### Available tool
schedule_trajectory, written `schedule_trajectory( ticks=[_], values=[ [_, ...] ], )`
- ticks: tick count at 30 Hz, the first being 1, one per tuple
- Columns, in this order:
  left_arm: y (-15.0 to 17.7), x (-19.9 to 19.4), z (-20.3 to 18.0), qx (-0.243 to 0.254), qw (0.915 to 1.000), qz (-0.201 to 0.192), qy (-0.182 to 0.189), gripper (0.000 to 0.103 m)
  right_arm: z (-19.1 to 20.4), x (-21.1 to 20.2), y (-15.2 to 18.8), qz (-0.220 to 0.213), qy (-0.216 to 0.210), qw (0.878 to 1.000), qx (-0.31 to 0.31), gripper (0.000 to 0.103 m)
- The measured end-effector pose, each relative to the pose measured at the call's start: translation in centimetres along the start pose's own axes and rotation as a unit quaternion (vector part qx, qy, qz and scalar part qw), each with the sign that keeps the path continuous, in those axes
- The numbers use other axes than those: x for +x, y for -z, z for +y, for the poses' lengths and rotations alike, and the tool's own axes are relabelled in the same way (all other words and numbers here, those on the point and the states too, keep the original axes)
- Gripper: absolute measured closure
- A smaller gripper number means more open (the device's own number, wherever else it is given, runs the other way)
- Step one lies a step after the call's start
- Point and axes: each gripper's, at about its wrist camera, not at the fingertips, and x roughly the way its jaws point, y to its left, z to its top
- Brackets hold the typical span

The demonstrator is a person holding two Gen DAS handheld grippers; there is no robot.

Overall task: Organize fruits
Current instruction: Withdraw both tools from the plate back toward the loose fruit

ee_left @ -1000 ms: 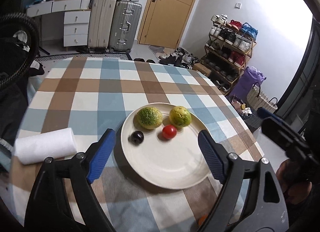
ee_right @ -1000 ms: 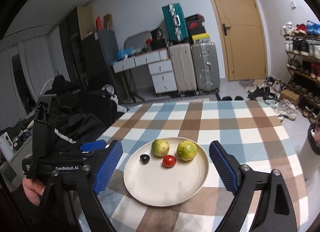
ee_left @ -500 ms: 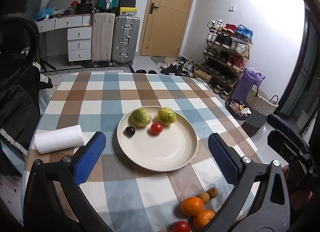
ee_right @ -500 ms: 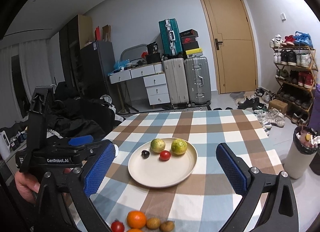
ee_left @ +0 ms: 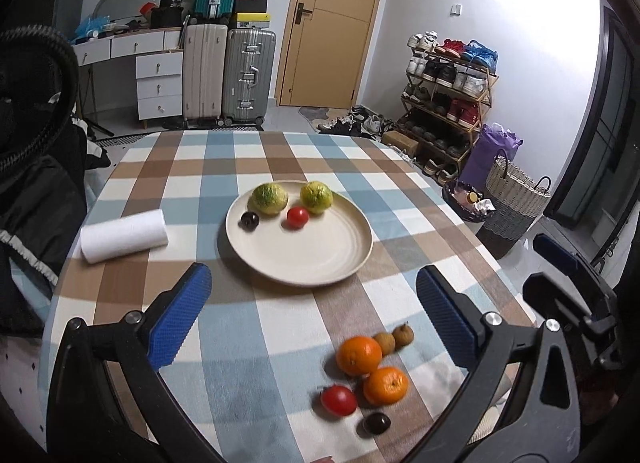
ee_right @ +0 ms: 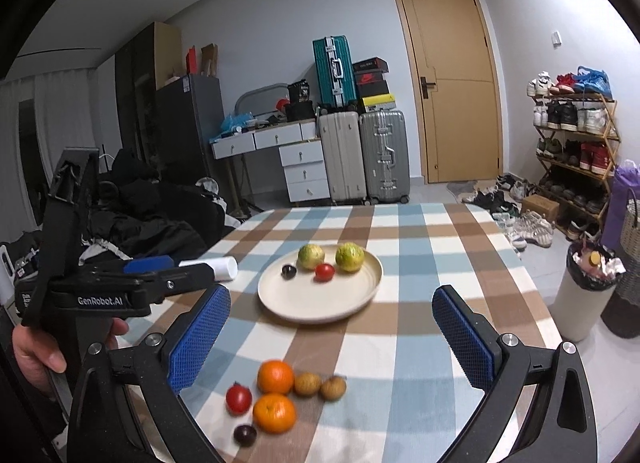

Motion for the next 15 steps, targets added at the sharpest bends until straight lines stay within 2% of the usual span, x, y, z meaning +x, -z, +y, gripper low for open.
schedule_trajectory(
  ticks=[7,15],
  values=[
    [3.2,-0.4,0.1,-0.017,0.9995,0.026,0.004,0.001,-0.2,-0.8,2.2,0.014,0.015,1.000,0.012,0.000],
    [8.2,0.5,-0.4,-0.019,0.9967,0.076,0.019,0.001,-1.1,-1.3,4.3,0.029,0.029,0.999,0.036,0.000]
  ],
)
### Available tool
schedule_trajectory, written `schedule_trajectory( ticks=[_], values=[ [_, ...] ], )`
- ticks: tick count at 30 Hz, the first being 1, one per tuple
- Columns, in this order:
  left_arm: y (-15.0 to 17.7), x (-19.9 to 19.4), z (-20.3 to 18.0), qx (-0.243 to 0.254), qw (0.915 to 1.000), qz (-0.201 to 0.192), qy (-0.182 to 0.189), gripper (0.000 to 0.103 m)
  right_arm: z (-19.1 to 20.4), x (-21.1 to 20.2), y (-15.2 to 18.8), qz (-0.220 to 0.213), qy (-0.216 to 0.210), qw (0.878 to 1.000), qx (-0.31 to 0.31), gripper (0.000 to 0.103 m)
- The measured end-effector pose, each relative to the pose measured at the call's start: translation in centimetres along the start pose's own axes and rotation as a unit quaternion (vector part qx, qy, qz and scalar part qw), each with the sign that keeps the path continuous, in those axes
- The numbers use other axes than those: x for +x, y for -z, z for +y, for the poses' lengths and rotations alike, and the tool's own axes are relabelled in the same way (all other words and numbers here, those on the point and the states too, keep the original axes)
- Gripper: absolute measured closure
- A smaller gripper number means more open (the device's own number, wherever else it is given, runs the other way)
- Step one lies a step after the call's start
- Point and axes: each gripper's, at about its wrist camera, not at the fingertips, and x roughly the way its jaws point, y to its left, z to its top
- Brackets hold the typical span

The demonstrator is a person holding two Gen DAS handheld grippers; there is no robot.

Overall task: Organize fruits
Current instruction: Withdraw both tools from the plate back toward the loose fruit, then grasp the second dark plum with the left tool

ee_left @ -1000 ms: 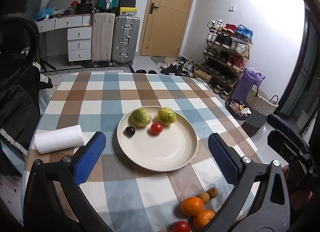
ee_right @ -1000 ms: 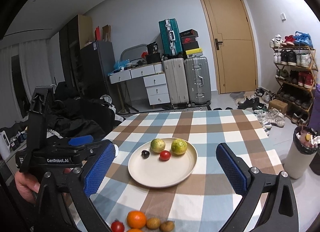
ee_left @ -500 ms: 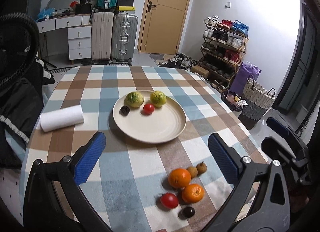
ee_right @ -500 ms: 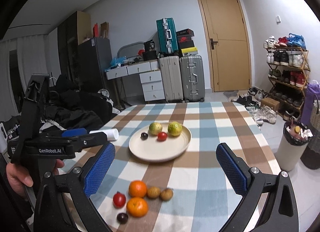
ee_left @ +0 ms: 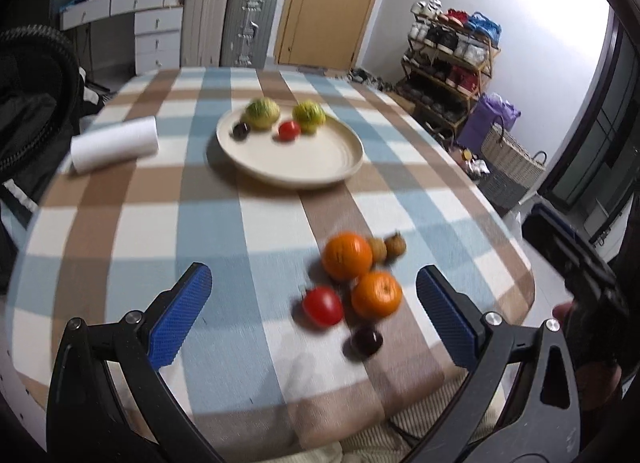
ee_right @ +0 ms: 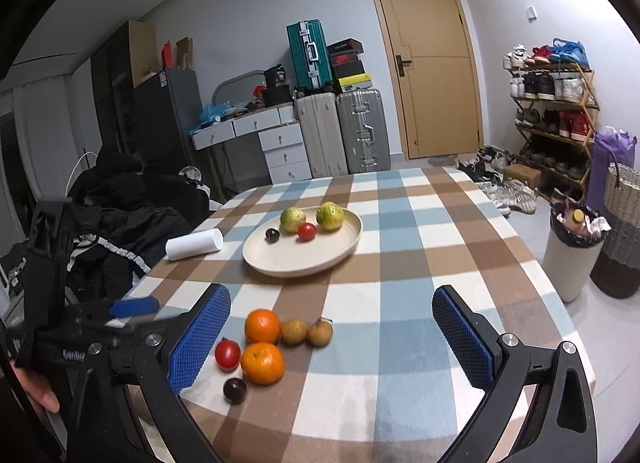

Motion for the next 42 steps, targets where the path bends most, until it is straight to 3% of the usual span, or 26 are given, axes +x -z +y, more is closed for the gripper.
schedule_trajectory(
  ticks=[11,19,30,34,42],
  values=[
    [3.2,3.0,-2.0,0.017,0.9979,0.055,0.030,0.002,0.0,-0.4,1.5,0.016,0.005,1.000,0.001,0.000],
    [4.1,4.9,-2.2,0.013,0.9937,0.096,0.057,0.035,-0.1,0.0,2.4,0.032,0.007,0.999,0.003,0.000],
    [4.1,5.5,-2.6,0.017,0.9904,0.107,0.086,0.068,0.3,0.1,2.9,0.039,0.003,0.999,-0.002,0.000],
    [4.0,5.6,-2.6,0.022,0.9915,0.102,0.078,0.082,0.2,0.3,3.1,0.043,0.000,0.999,0.001,0.000],
    [4.4,5.2,-2.7,0.037,0.9926,0.090,0.073,0.082,0.4,1.8,3.9,0.068,-0.009,0.998,0.001,0.000]
  ],
)
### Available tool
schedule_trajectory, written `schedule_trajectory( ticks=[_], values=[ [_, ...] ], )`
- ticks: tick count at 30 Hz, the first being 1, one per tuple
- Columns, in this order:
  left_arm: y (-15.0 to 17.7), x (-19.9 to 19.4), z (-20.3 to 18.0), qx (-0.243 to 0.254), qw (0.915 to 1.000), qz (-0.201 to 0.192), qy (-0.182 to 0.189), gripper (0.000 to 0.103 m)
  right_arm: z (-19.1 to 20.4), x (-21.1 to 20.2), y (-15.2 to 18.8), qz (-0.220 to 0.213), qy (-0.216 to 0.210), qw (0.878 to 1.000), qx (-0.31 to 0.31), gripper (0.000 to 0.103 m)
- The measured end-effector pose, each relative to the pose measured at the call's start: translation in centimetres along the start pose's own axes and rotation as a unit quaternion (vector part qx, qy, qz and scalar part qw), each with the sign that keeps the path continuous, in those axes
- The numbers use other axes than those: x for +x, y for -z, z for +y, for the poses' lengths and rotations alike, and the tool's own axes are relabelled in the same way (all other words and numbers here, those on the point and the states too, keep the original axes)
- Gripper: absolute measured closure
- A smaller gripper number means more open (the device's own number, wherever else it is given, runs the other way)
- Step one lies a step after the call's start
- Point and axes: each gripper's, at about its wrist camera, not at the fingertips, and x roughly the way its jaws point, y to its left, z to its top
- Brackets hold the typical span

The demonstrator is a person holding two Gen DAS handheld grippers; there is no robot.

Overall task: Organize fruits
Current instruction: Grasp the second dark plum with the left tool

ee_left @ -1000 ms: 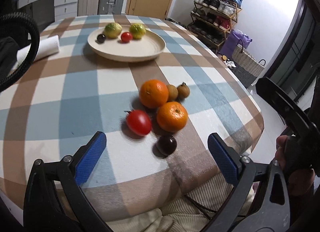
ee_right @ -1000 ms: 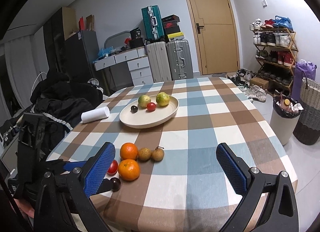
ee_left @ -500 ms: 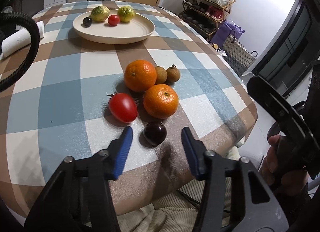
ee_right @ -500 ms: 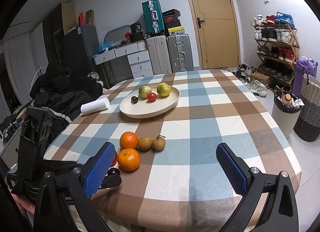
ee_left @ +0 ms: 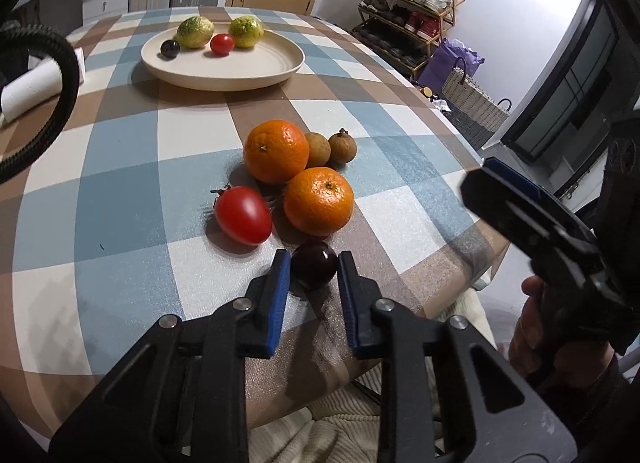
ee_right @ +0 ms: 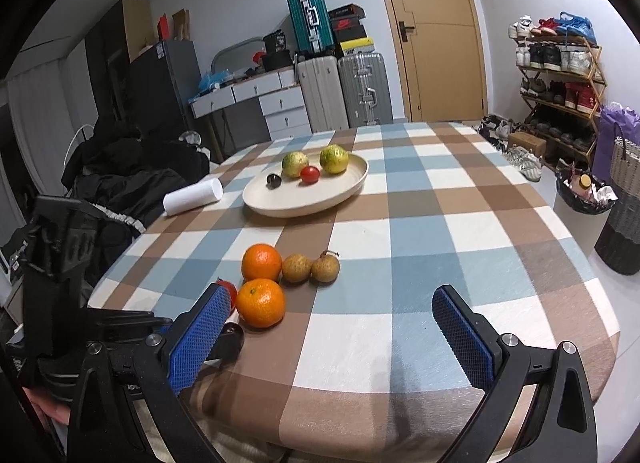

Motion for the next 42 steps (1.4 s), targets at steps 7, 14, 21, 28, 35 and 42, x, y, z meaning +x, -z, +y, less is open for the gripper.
schedule_trajectory(
  ticks=[7,14,21,28,35,42],
  values=[
    [0.6,-0.5,0.2,0.012,0.9998,-0.013,0.007,0.082,-0.5,1.5,0.1,0.016,0.006,1.000,0.018,0.000],
    [0.7,-2.0,0.1,0.025,0.9988,-0.040,0.014,0.082,-1.2,2.5,-0.2,0.027,-0.004,0.999,0.038,0.000],
    [0.0,-4.8,1.5,0.010,0.9970,-0.076,0.012,0.082,0.2,3.3,-0.3,0.037,-0.031,0.999,0.018,0.000],
    [-0.4,-6.5,4.7,-0.019,0.9952,-0.096,-0.009,0.082,1.8,5.1,-0.1,0.057,-0.055,0.997,-0.001,0.000],
    [-0.7,-7.1,7.3,-0.038,0.9933,-0.105,-0.029,0.082,3.0,6.7,0.1,0.071,-0.073,0.995,-0.002,0.002],
    [-1.4,-7.1,7.5,-0.033,0.9924,-0.114,-0.034,0.082,3.6,7.9,0.4,0.088,-0.088,0.992,-0.003,0.015]
  ],
)
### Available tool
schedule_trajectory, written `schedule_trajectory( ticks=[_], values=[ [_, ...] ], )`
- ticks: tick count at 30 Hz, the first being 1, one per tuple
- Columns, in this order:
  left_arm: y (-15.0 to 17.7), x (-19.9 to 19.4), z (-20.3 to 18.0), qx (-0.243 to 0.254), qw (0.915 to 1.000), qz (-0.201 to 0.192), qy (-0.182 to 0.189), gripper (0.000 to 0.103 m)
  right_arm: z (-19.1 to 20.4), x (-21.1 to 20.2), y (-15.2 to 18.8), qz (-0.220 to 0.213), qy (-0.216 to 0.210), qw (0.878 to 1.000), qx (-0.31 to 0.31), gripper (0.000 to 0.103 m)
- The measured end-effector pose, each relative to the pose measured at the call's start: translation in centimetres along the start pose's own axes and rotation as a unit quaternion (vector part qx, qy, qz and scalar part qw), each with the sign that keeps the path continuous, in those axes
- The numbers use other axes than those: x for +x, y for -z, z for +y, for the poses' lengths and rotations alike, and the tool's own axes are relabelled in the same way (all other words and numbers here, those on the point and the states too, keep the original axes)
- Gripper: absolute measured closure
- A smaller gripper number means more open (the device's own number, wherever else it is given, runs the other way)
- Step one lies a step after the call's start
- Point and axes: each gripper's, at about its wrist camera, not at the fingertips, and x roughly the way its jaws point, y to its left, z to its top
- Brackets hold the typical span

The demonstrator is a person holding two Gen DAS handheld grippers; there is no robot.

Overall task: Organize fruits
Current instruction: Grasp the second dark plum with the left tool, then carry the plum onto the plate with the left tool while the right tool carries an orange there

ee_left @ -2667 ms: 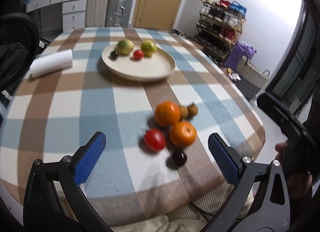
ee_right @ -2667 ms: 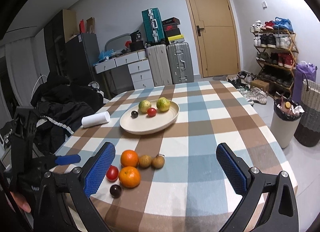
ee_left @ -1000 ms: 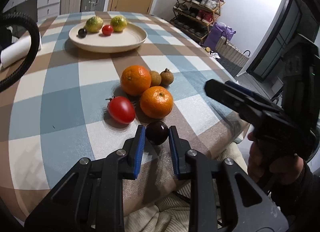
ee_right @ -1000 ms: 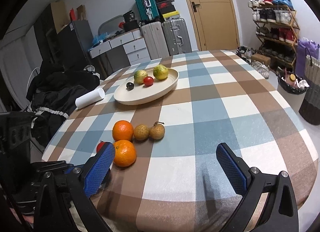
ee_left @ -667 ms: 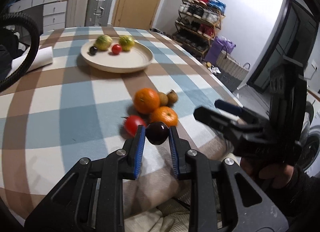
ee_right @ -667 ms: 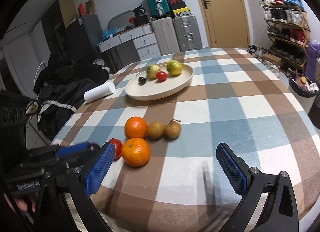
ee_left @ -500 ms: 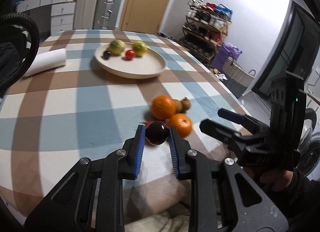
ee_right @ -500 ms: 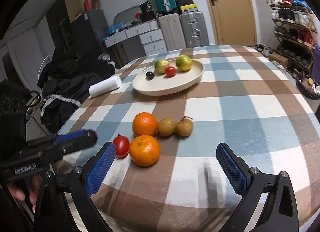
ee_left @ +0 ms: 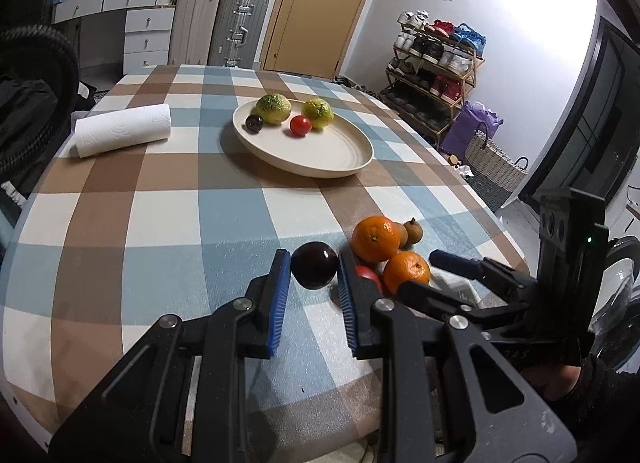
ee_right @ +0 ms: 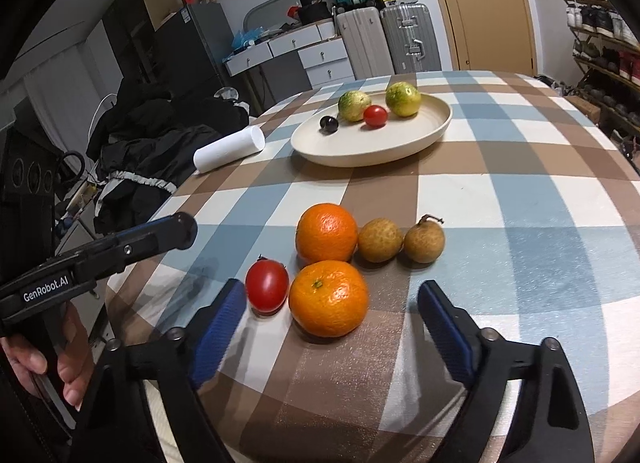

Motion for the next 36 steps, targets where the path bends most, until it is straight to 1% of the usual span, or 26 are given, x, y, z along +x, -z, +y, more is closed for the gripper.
schedule_trajectory(
  ticks=[1,2,6,7,8,9,10,17,27,32,36],
  values=[
    [0.0,0.1,-0.1,0.001,1.0000,0.001,0.000,0.082,0.0,0.1,0.1,0.001,-0.001,1.000,0.001,0.018],
    [0.0,0.2,-0.1,0.001,1.0000,0.002,0.001,0.082,-0.1,0.1,0.1,0.002,-0.003,1.000,0.002,0.024],
    [-0.1,0.4,-0.1,0.002,1.0000,0.003,0.001,0.082,-0.1,0.2,0.2,0.003,-0.009,1.000,0.003,0.033],
    [-0.1,0.4,-0.2,0.001,1.0000,0.002,0.001,0.082,-0.1,0.2,0.2,0.004,-0.012,1.000,0.002,0.041],
    [-0.2,0.5,-0.2,0.001,1.0000,0.002,0.002,0.082,0.0,0.3,0.3,0.007,-0.015,1.000,0.000,0.052],
    [-0.3,0.7,-0.2,0.001,1.0000,0.002,0.002,0.082,0.0,0.3,0.4,0.009,-0.014,1.000,-0.003,0.057],
    [-0.3,0.9,-0.2,0.002,1.0000,0.001,0.002,0.082,0.0,0.4,0.4,0.009,-0.011,1.000,-0.006,0.060],
    [-1.1,1.6,-0.8,0.007,1.0000,0.000,-0.001,0.082,-0.5,0.0,0.6,0.001,-0.024,1.000,-0.001,0.062],
    [-2.6,2.7,-1.0,0.006,1.0000,-0.003,0.002,0.082,-1.7,-1.3,0.1,-0.033,-0.041,0.999,0.006,0.062],
    [-3.7,3.4,-0.8,0.003,1.0000,-0.006,0.005,0.082,-2.2,-2.0,-0.8,-0.052,-0.049,0.997,0.005,0.062],
    [-5.0,4.1,-0.7,0.000,0.9999,-0.008,0.007,0.082,-2.8,-2.1,-2.2,-0.062,-0.054,0.997,0.010,0.062]
  ],
)
